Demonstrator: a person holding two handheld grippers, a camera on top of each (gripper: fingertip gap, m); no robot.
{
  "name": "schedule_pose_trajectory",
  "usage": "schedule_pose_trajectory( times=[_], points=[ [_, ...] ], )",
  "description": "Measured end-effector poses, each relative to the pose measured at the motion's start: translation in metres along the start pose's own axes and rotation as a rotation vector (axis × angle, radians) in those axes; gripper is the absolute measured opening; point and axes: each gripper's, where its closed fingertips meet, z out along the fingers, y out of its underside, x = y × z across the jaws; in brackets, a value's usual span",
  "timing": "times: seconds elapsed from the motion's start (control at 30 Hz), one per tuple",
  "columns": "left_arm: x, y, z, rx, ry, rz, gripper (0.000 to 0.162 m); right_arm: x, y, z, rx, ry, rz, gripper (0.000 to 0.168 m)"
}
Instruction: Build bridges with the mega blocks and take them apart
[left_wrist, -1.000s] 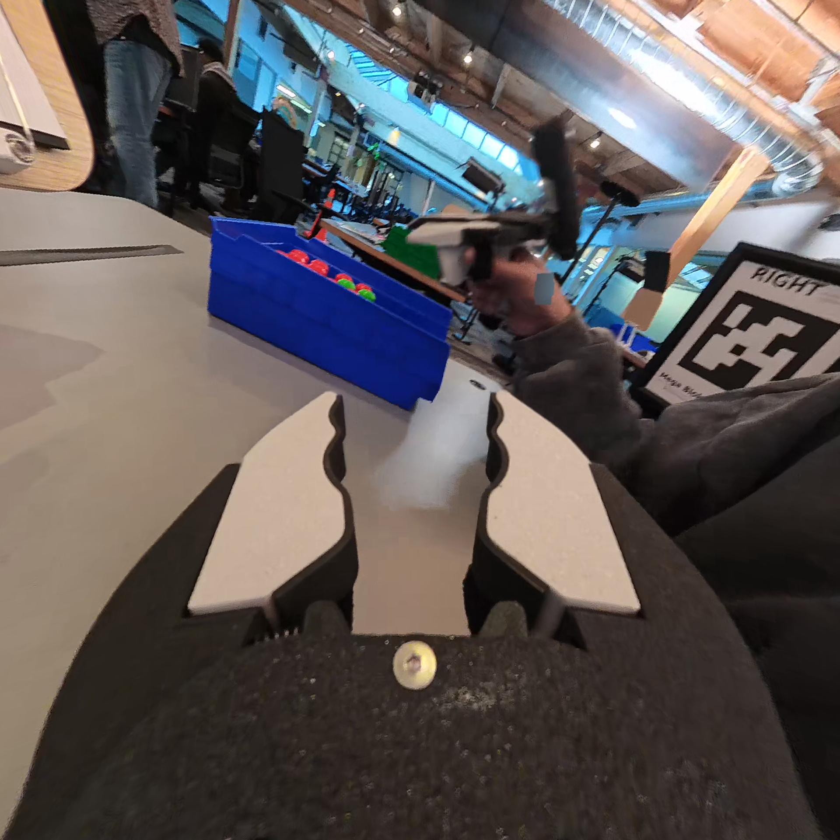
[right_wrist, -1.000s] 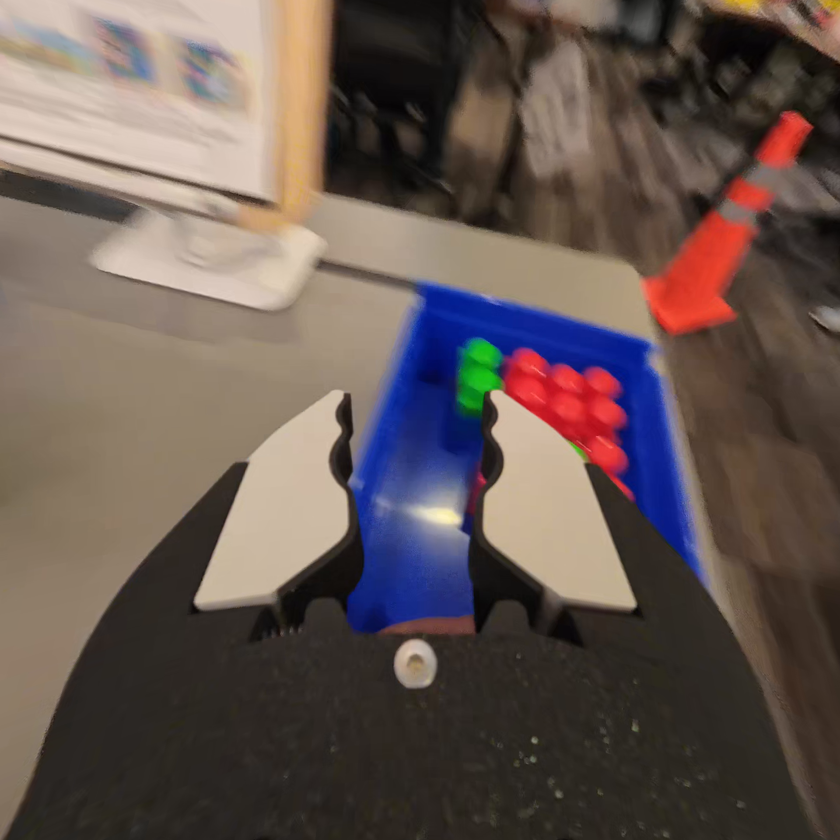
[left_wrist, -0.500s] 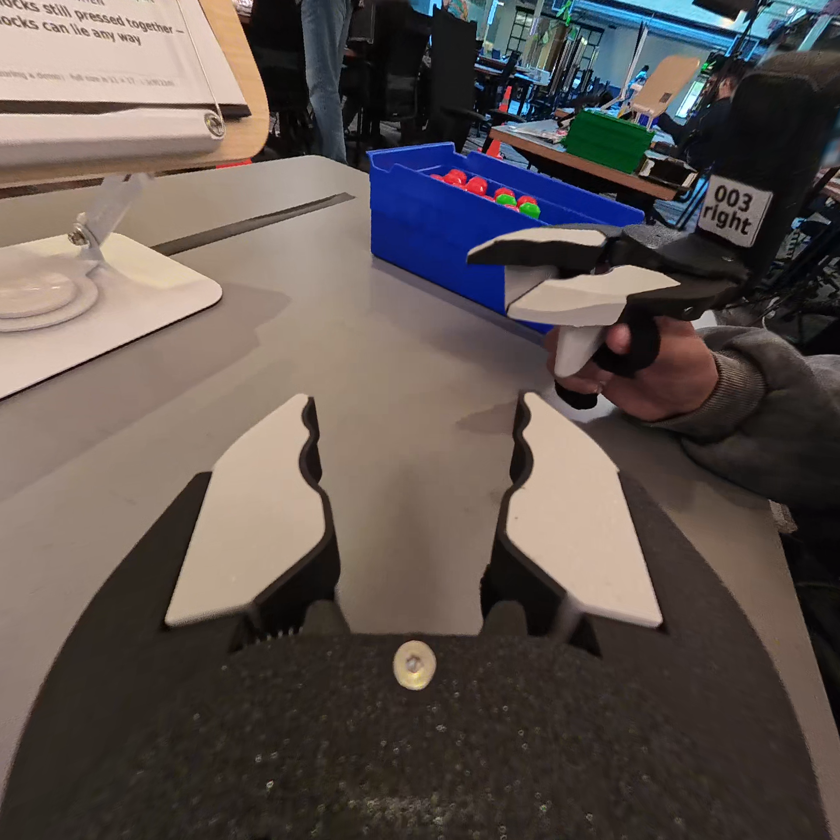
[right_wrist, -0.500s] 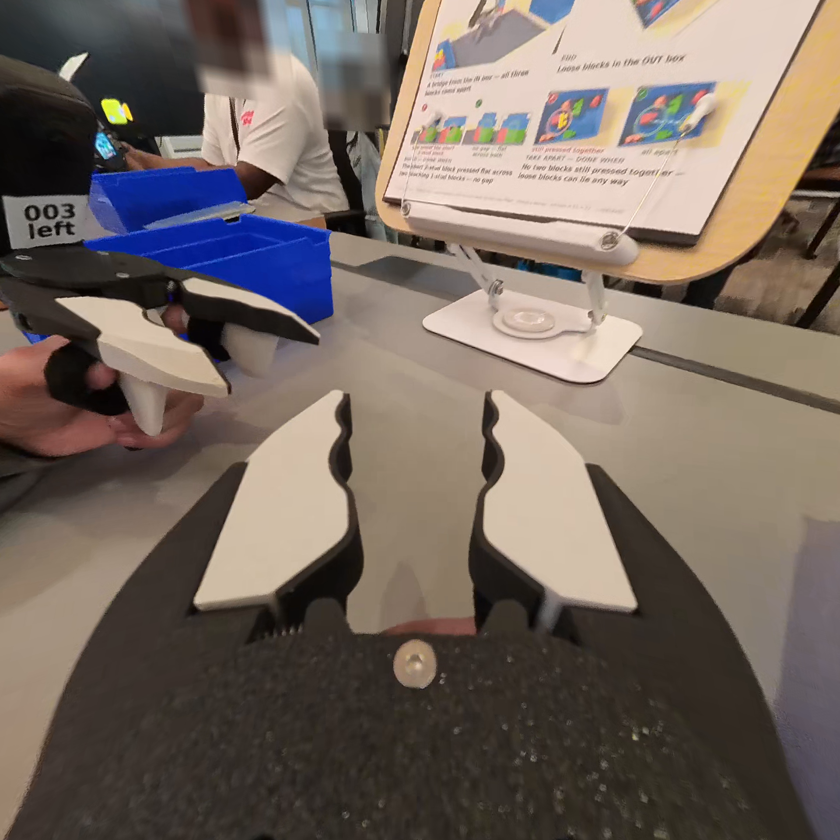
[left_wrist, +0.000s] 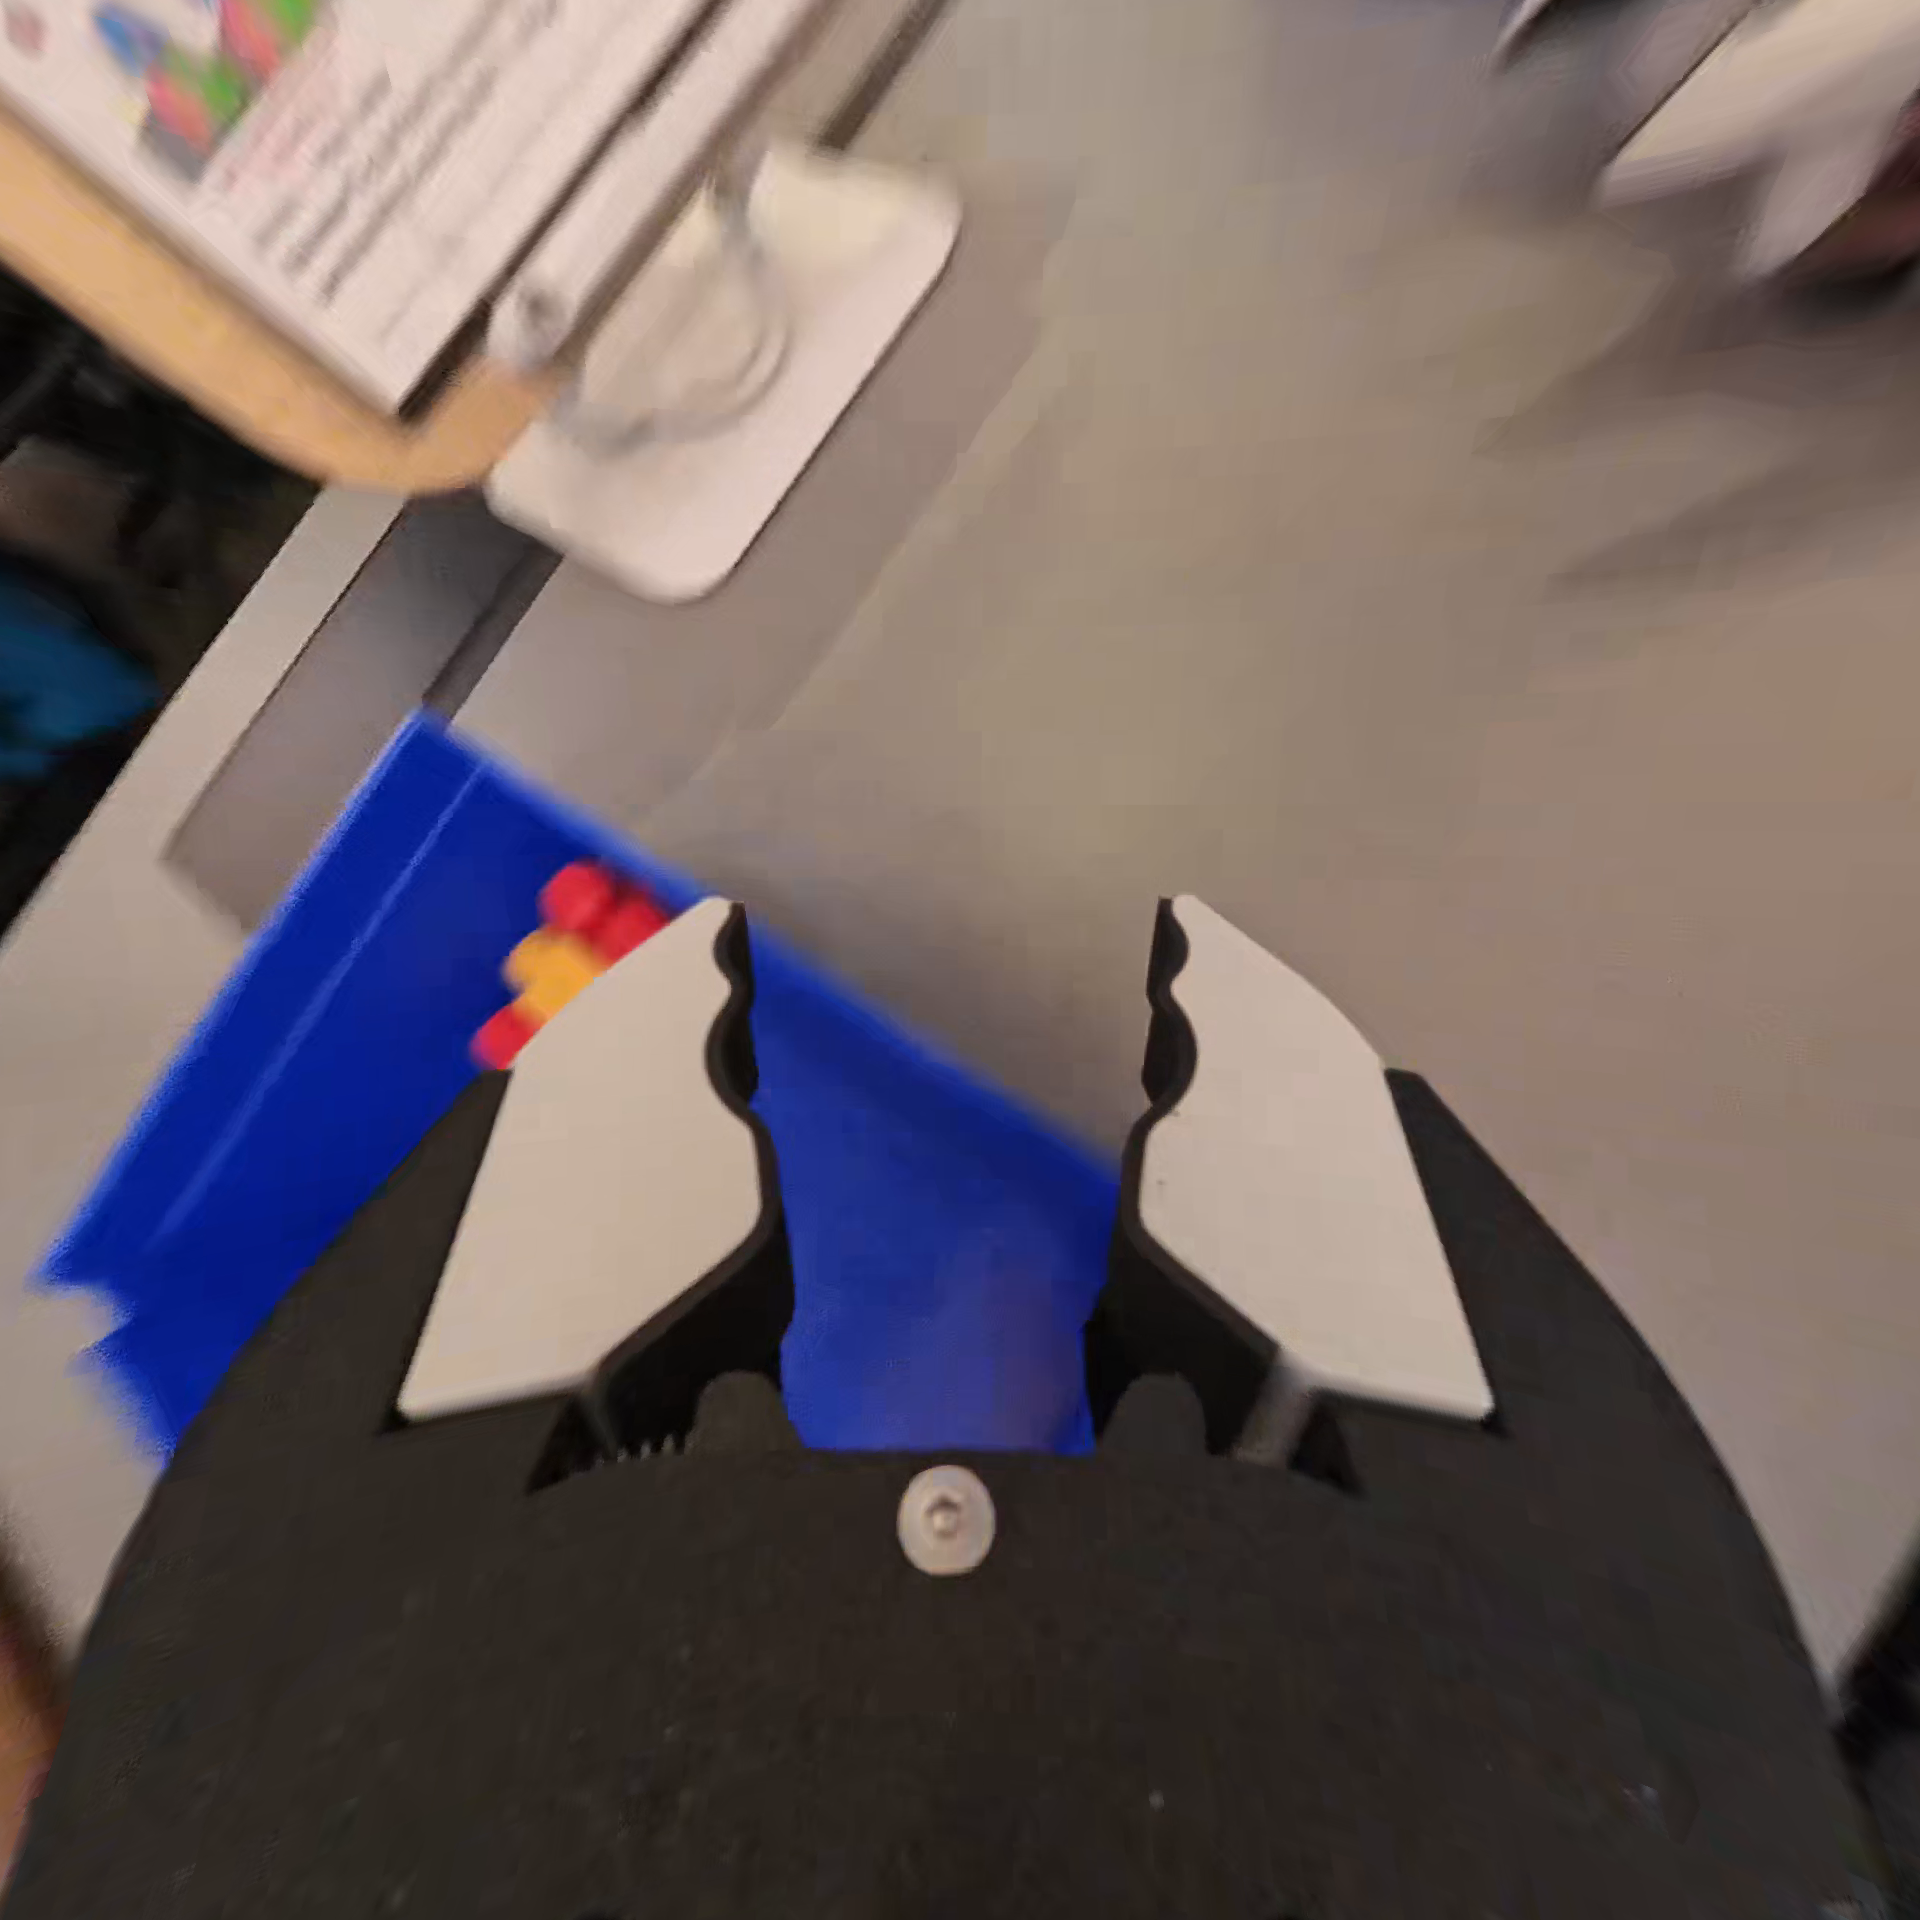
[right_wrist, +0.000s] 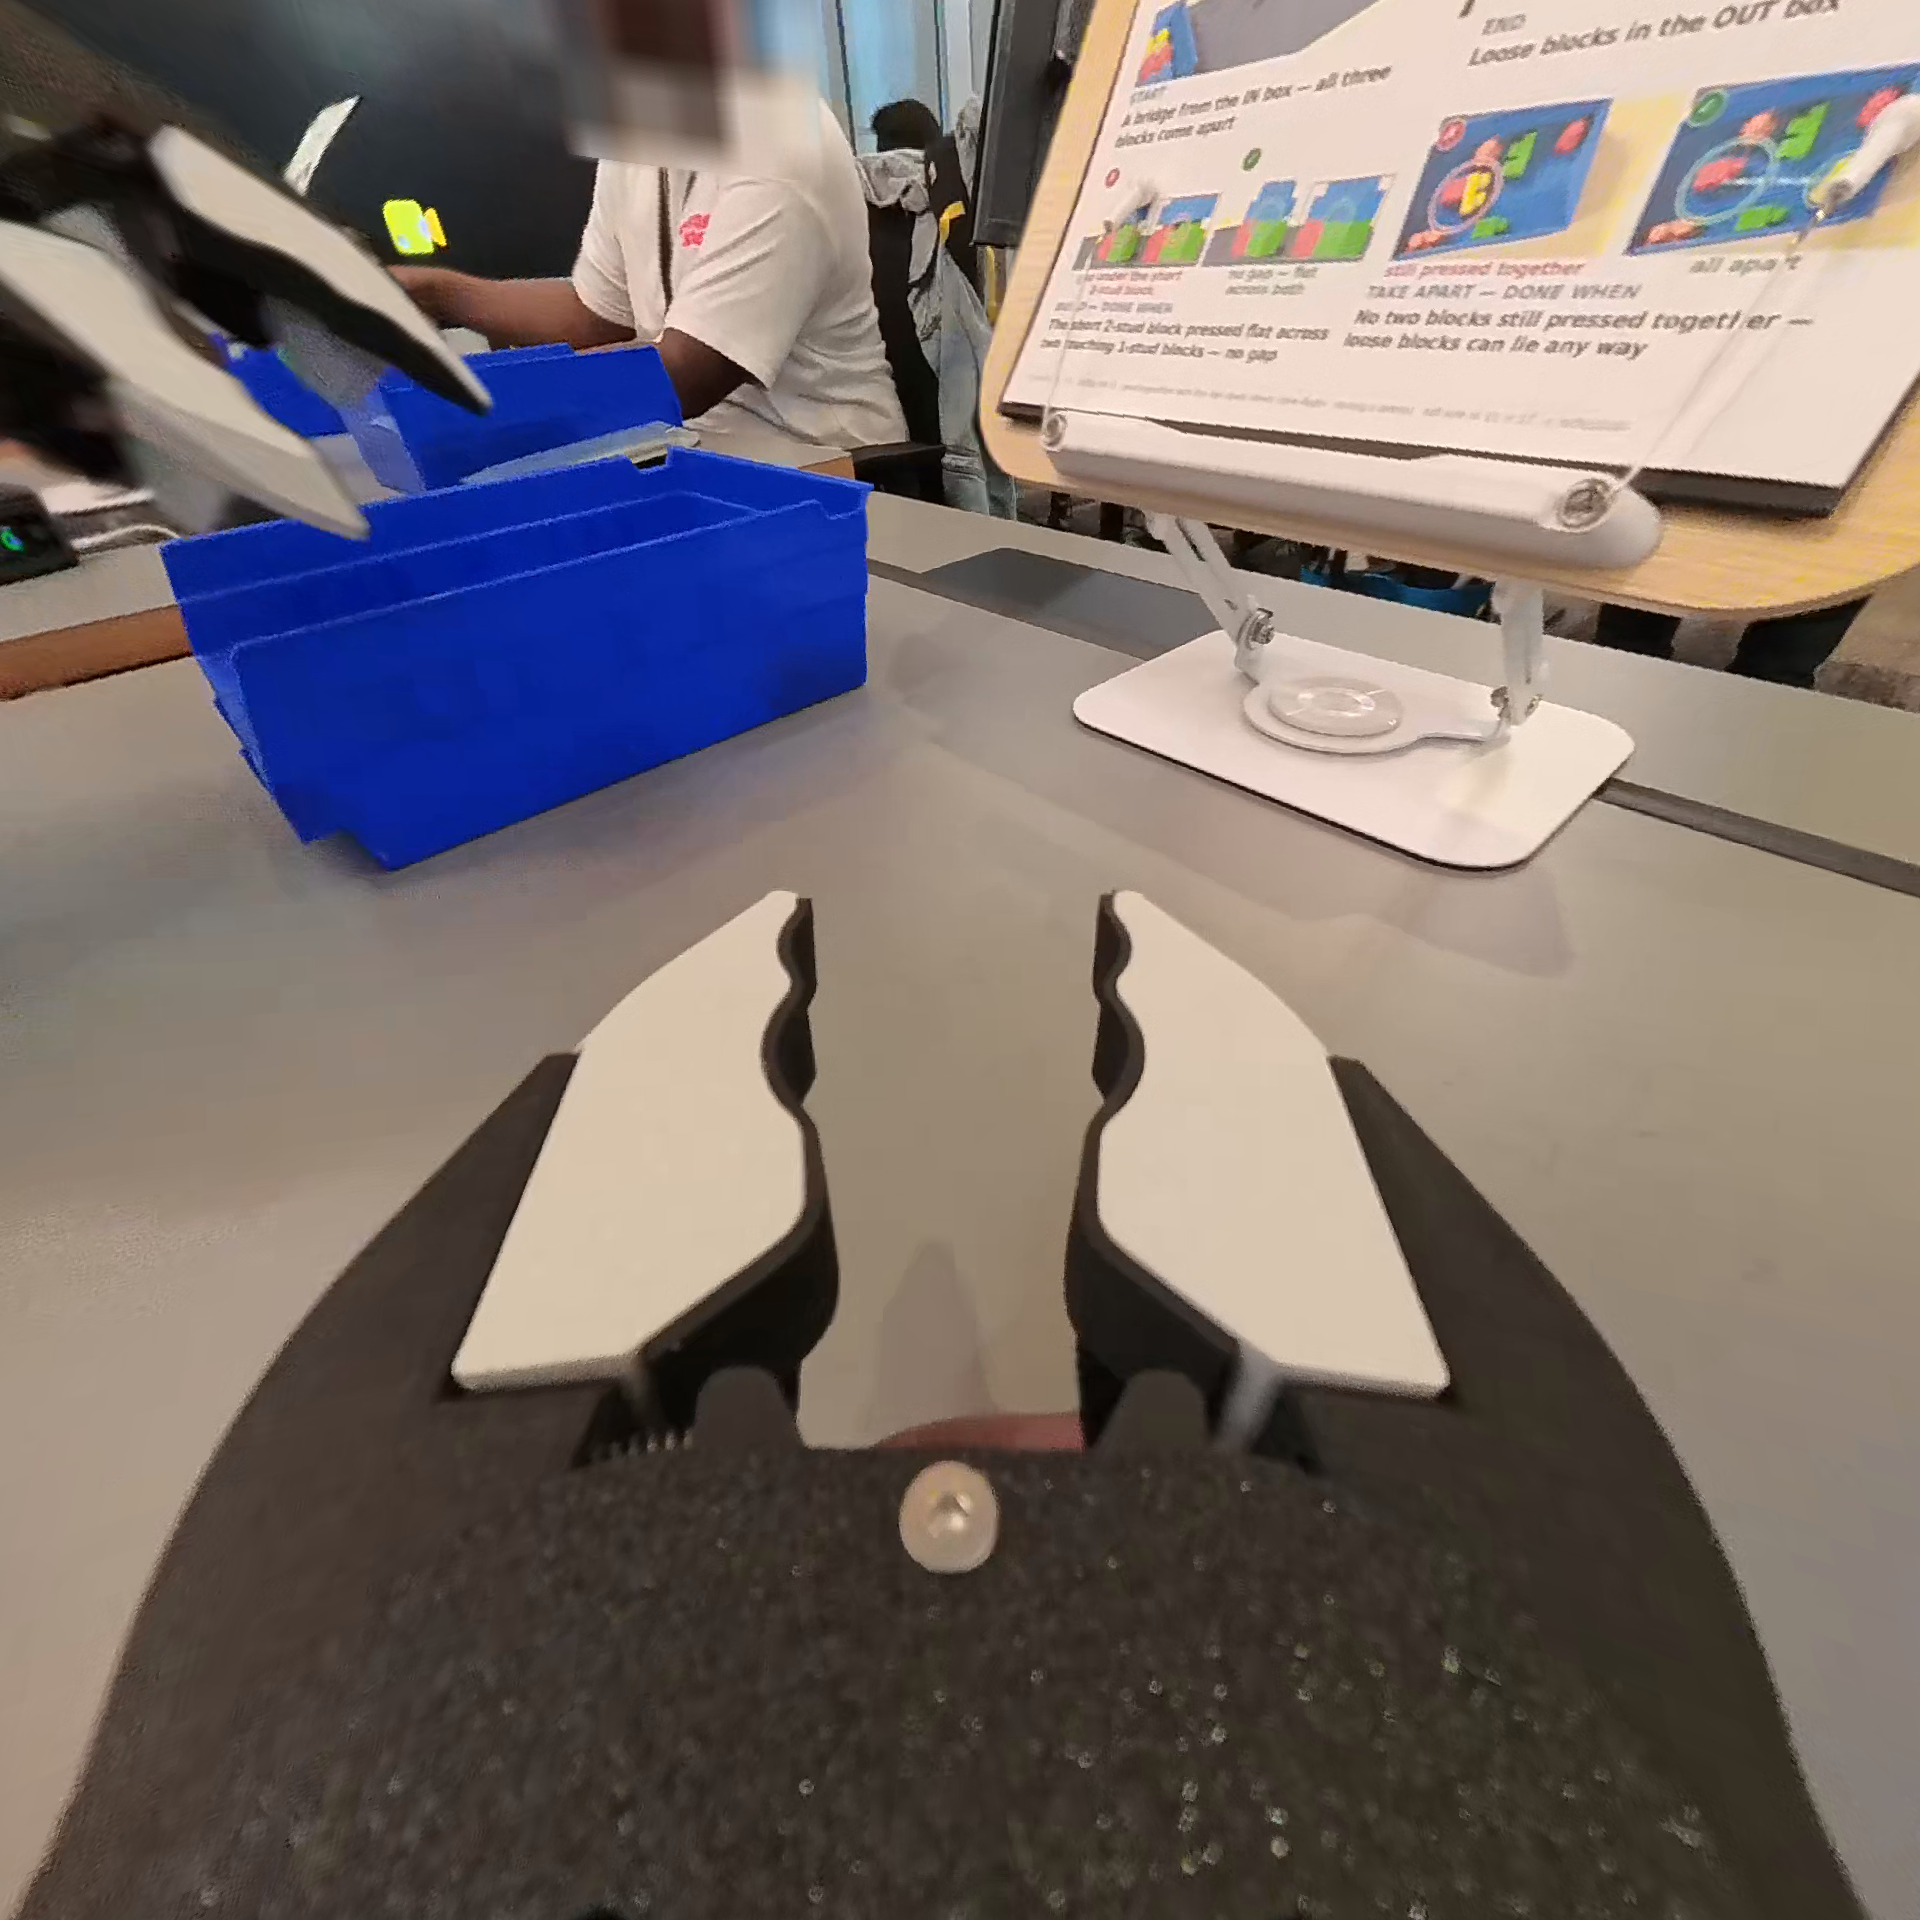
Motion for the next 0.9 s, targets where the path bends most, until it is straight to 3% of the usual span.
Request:
schedule_pose_trajectory(
  times=[0.13, 0.43, 0.83, 0.9],
  points=[
    [-0.064, 0.063, 0.016, -0.288, -0.019, 0.213, 0.073, -0.004, 0.003, 0.002, -0.018, -0.006, -0.039, 0.051],
    [-0.127, 0.113, 0.062, -0.543, 0.066, 0.343, 0.072, 0.002, 0.012, 0.001, -0.051, 0.000, -0.016, 0.050],
    [-0.141, 0.134, 0.115, -0.607, 0.148, 0.385, 0.077, 0.001, 0.018, 0.004, -0.075, -0.023, 0.001, 0.048],
    [-0.139, 0.130, 0.118, -0.582, 0.158, 0.377, 0.065, 0.000, 0.018, 0.005, -0.078, -0.026, -0.004, 0.048]
  ],
)
